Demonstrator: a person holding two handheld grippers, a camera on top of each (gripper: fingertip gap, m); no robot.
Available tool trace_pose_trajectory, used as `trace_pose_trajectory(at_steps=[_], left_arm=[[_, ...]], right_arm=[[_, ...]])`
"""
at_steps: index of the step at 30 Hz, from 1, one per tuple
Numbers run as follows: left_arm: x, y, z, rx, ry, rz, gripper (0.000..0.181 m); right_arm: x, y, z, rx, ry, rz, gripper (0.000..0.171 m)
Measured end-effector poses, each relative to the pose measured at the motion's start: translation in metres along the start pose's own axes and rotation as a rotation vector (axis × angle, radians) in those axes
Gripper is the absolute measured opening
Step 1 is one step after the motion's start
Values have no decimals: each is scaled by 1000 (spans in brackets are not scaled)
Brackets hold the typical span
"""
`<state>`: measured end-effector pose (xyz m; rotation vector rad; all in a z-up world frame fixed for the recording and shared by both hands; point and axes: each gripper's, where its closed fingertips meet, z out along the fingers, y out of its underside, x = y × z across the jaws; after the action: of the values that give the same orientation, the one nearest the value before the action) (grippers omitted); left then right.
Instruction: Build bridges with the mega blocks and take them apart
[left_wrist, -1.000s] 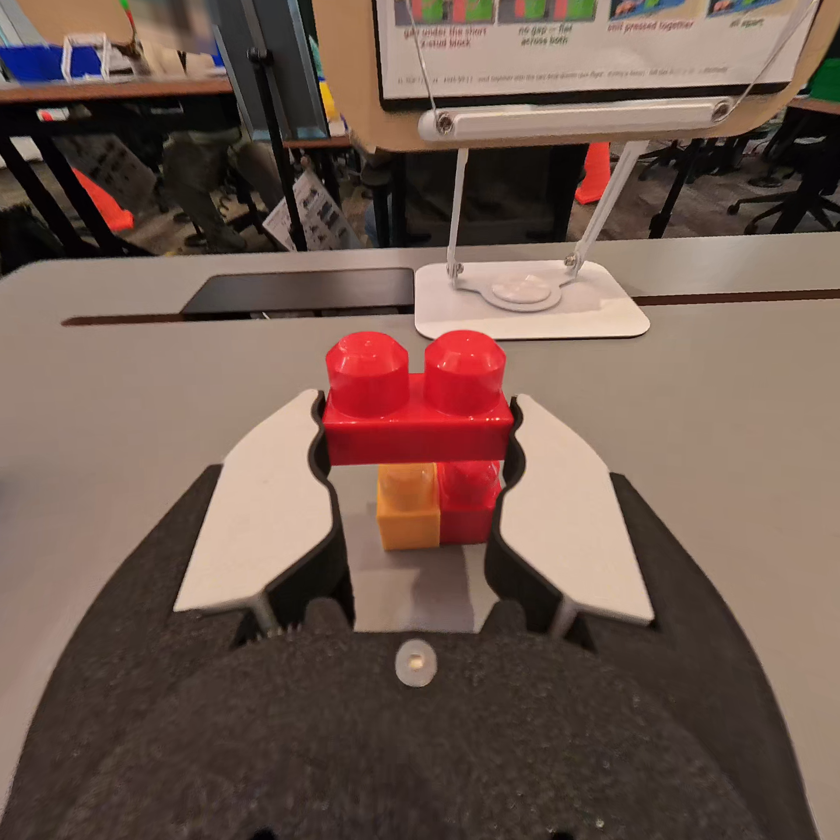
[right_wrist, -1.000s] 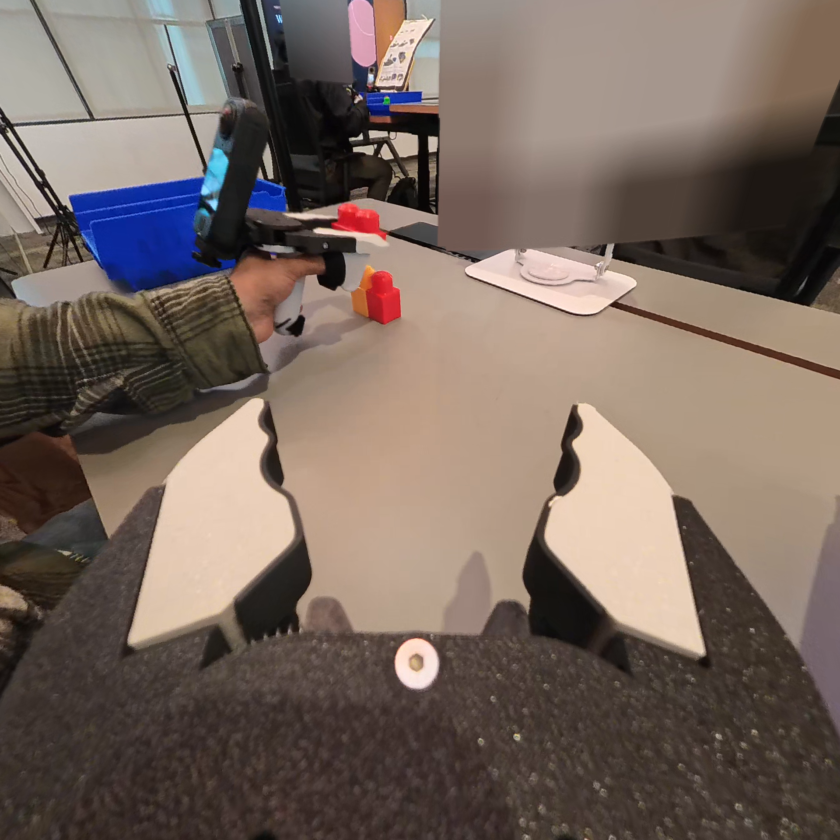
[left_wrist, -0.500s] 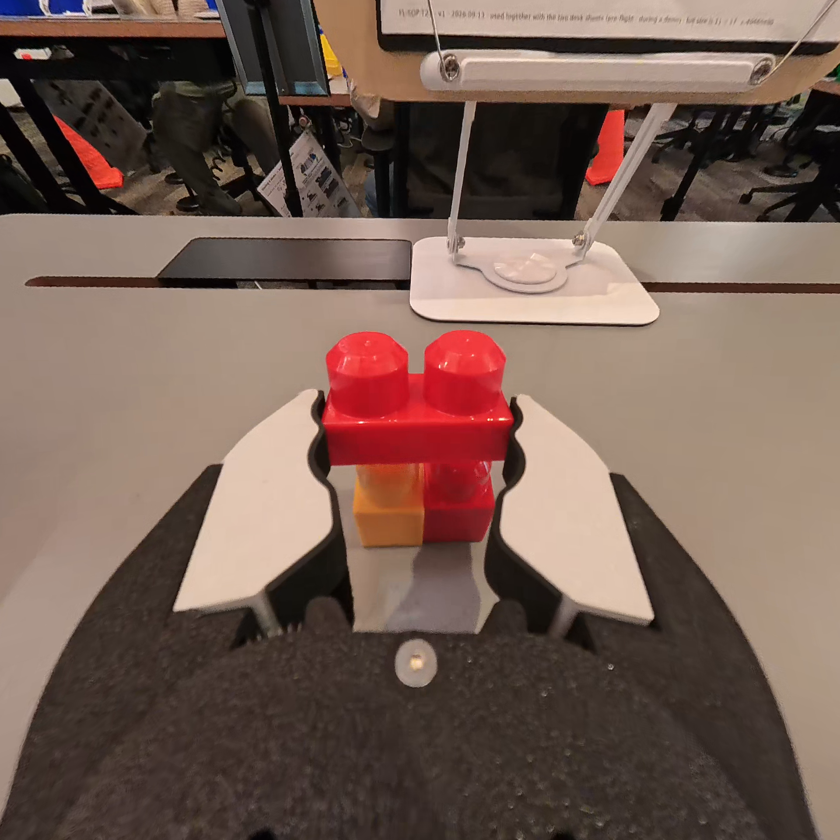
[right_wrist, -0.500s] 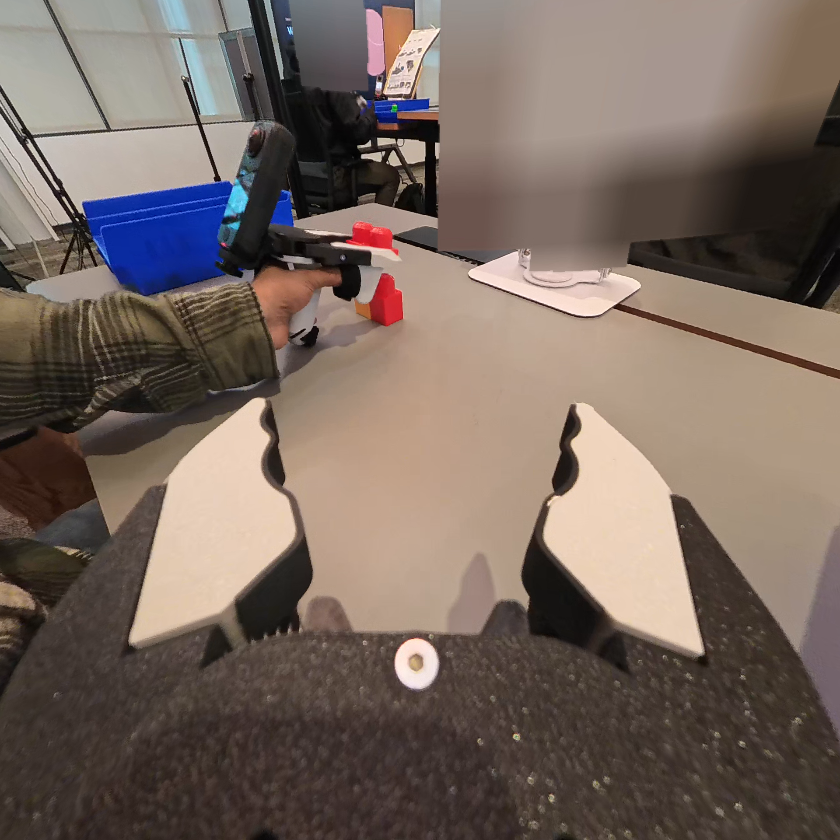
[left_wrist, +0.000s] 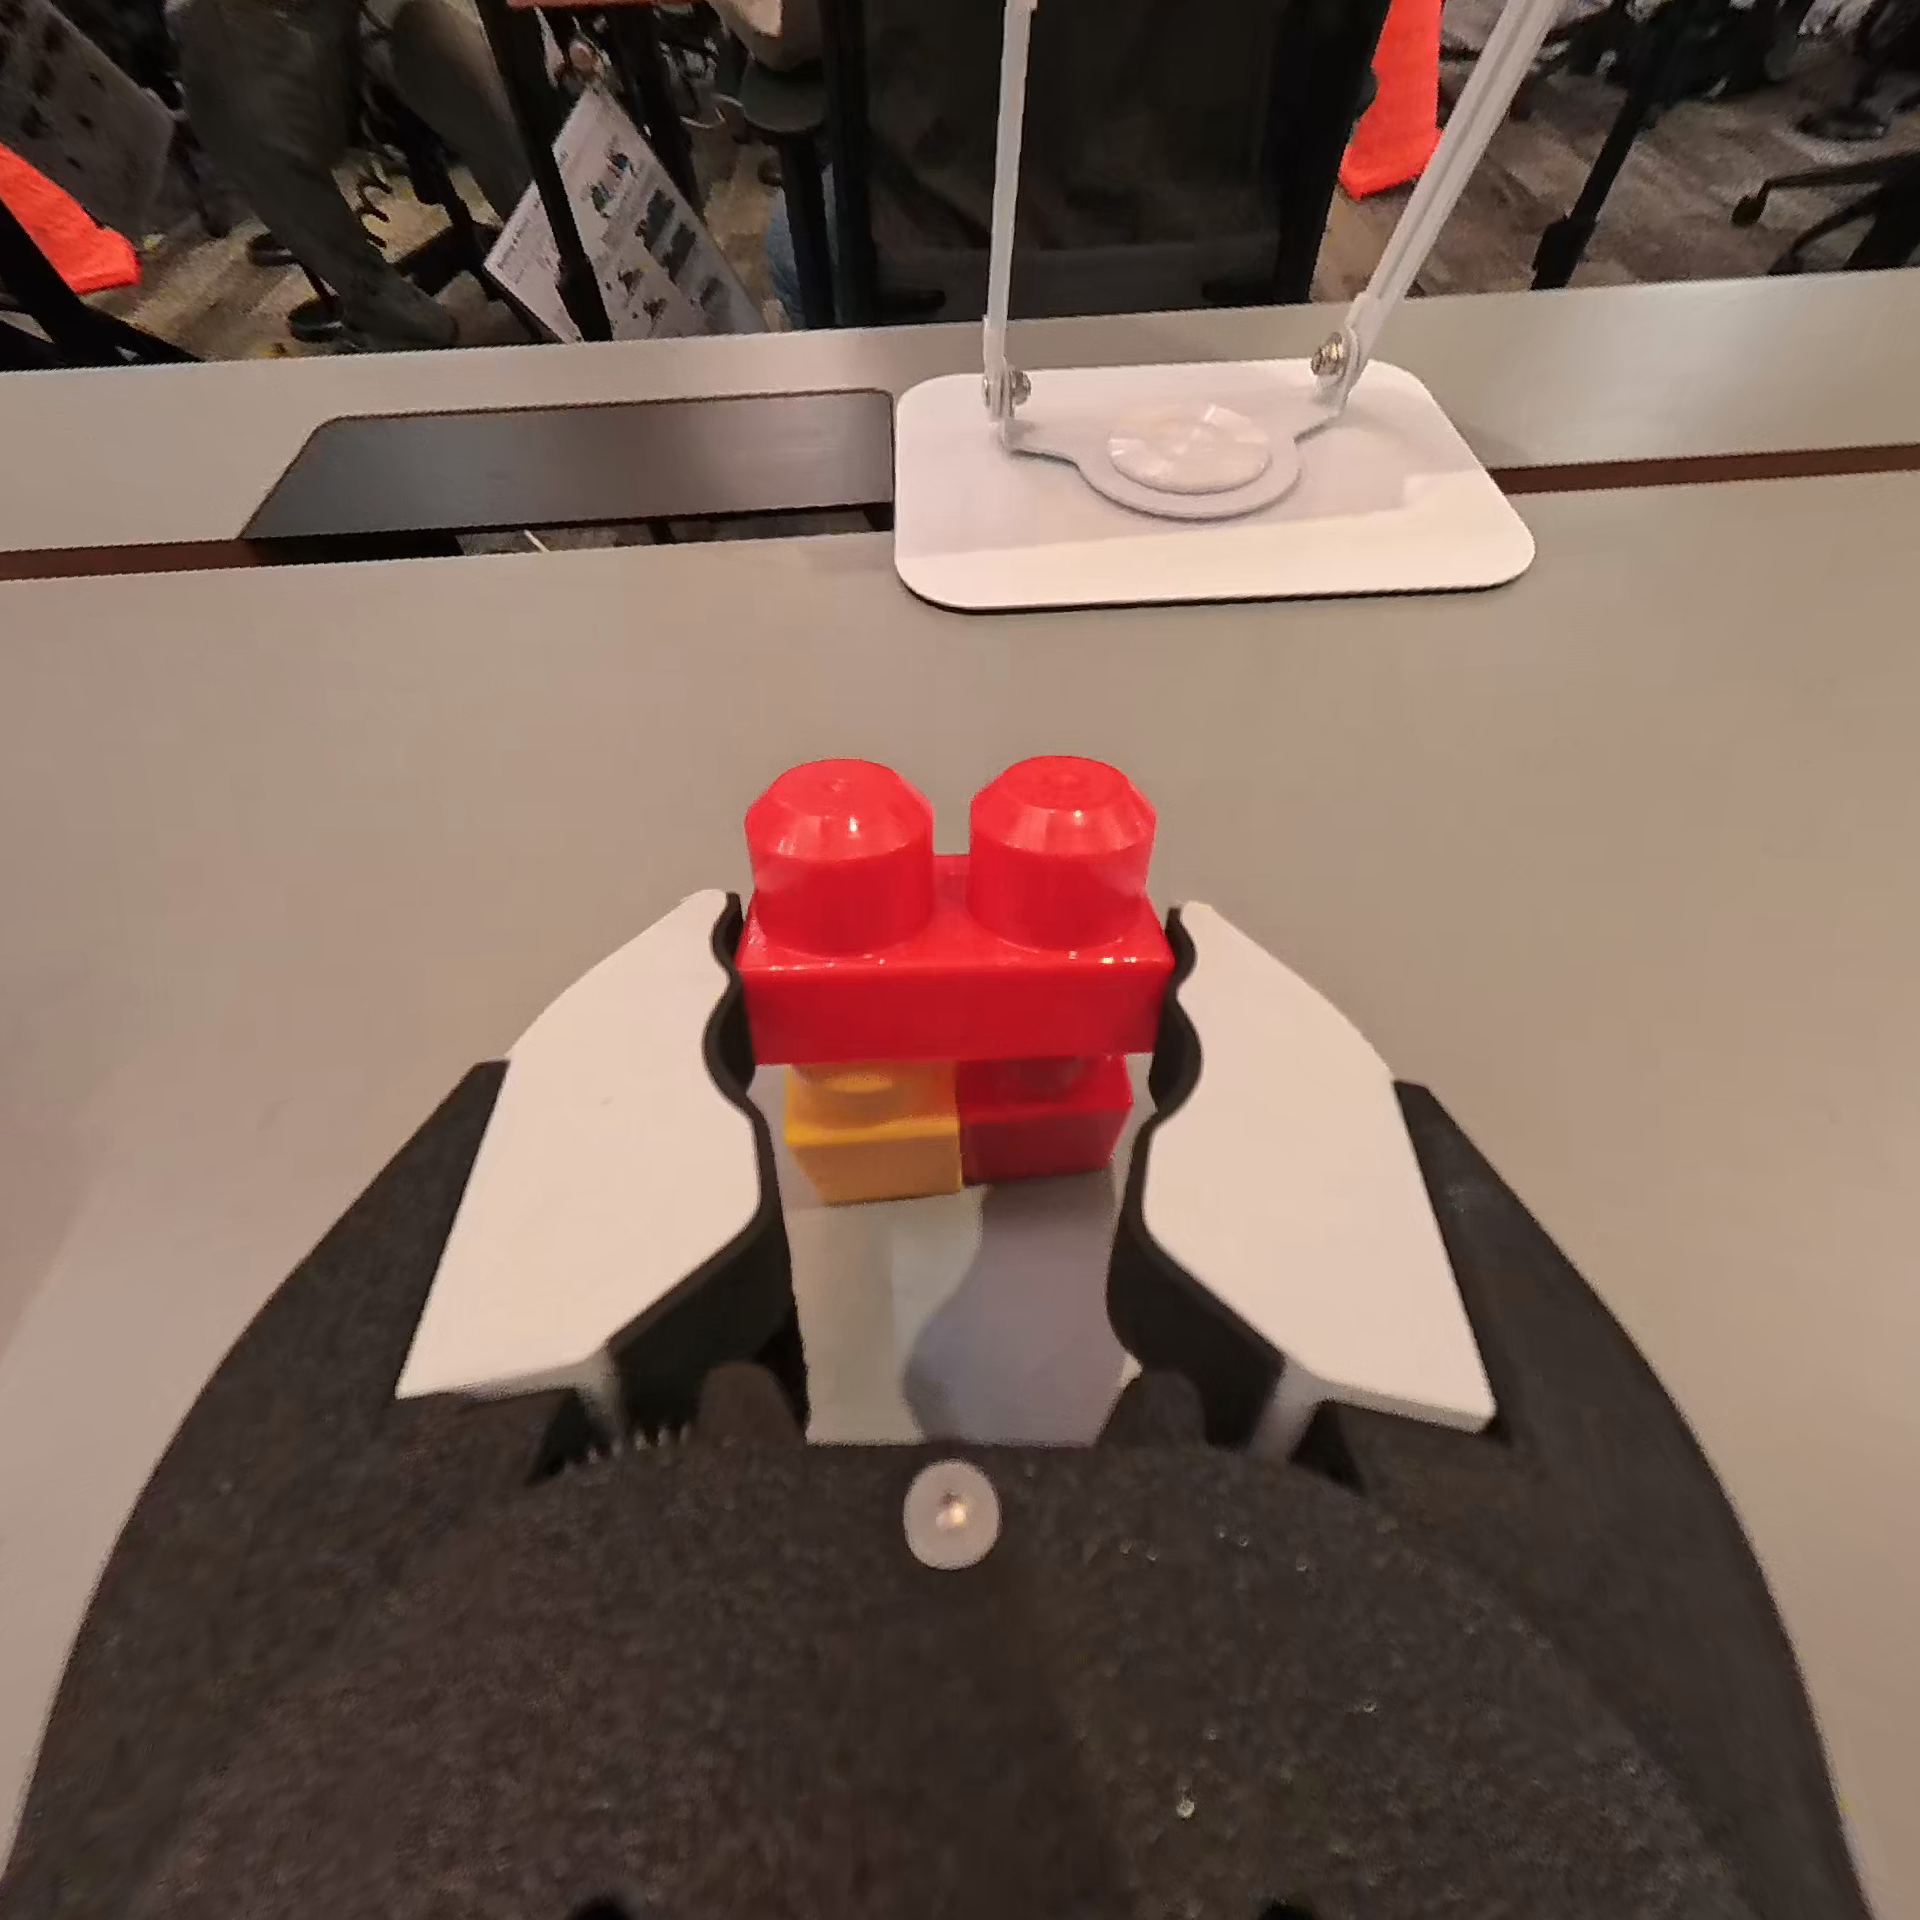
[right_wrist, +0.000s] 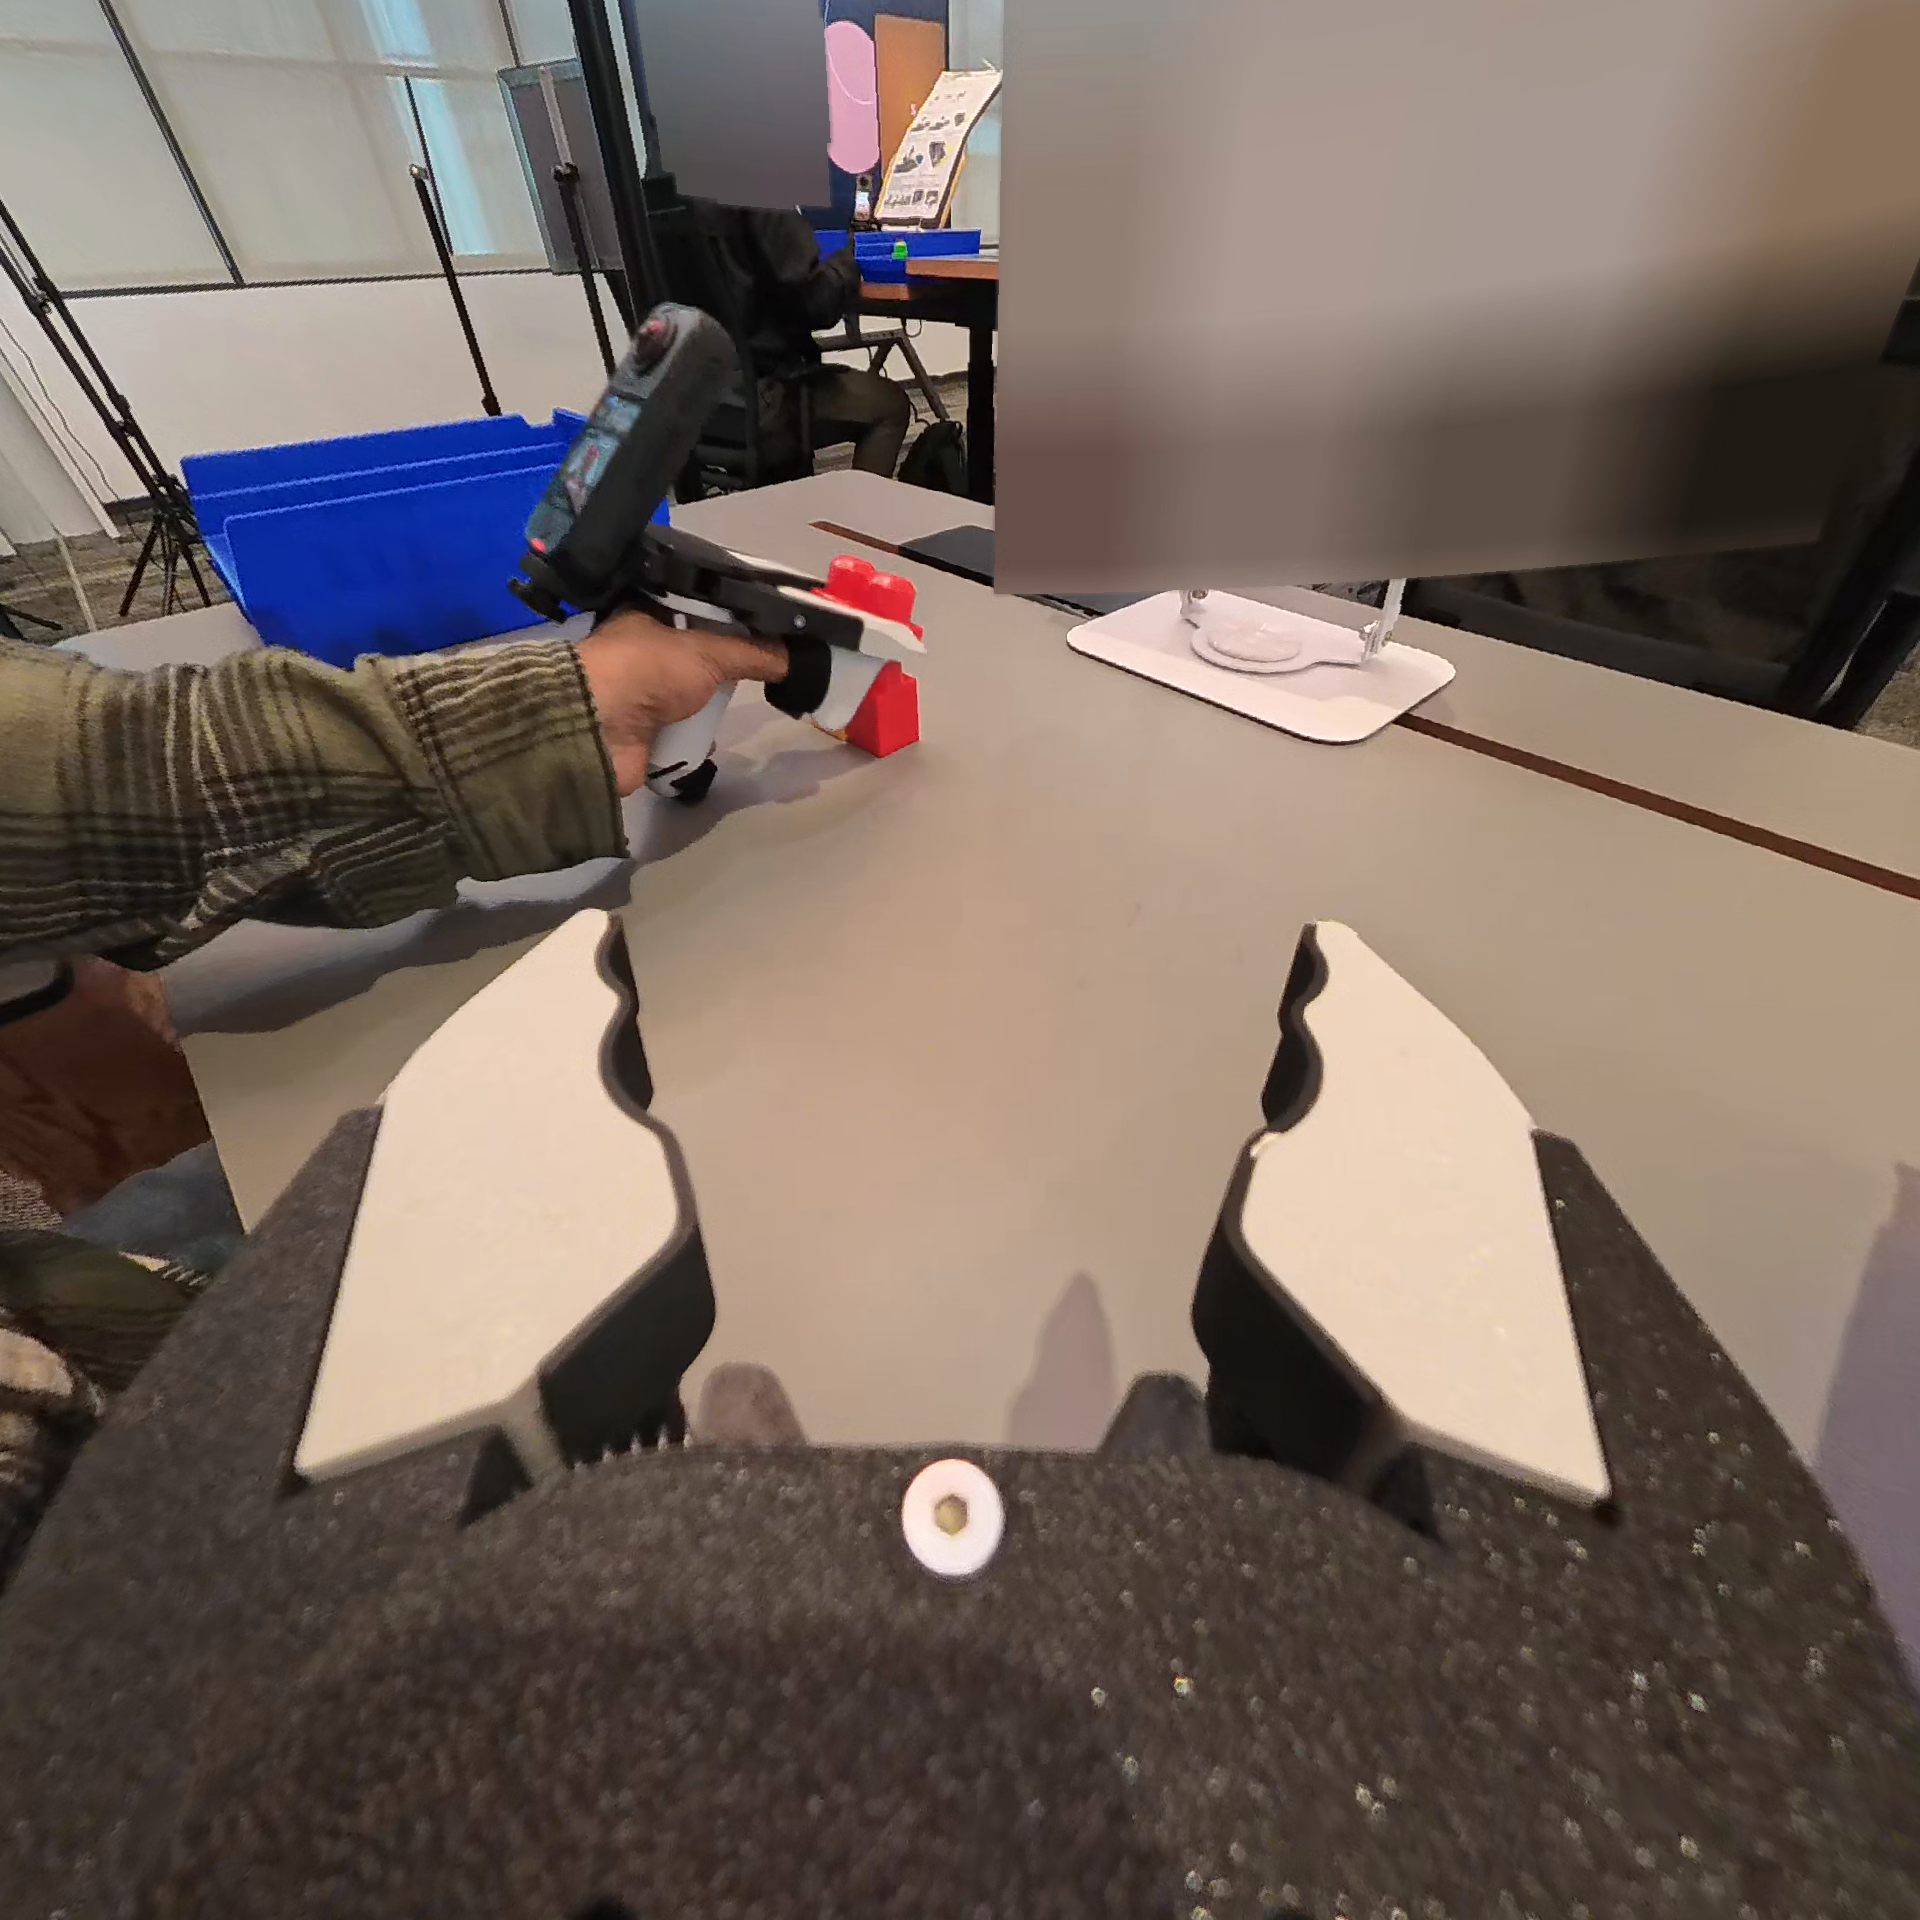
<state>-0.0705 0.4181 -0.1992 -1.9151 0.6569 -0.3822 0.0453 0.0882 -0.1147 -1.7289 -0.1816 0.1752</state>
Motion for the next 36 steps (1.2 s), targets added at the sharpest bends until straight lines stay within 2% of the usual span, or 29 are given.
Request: trace_pose_trajectory(at_steps=[15, 36], left_arm=[[-8, 10, 3, -68, 17, -63, 75], [-12, 8, -3, -42, 15, -67, 77]], right_arm=[[3, -8, -5, 18, 13, -11, 117], [2, -9, -6, 23, 17, -10, 118]])
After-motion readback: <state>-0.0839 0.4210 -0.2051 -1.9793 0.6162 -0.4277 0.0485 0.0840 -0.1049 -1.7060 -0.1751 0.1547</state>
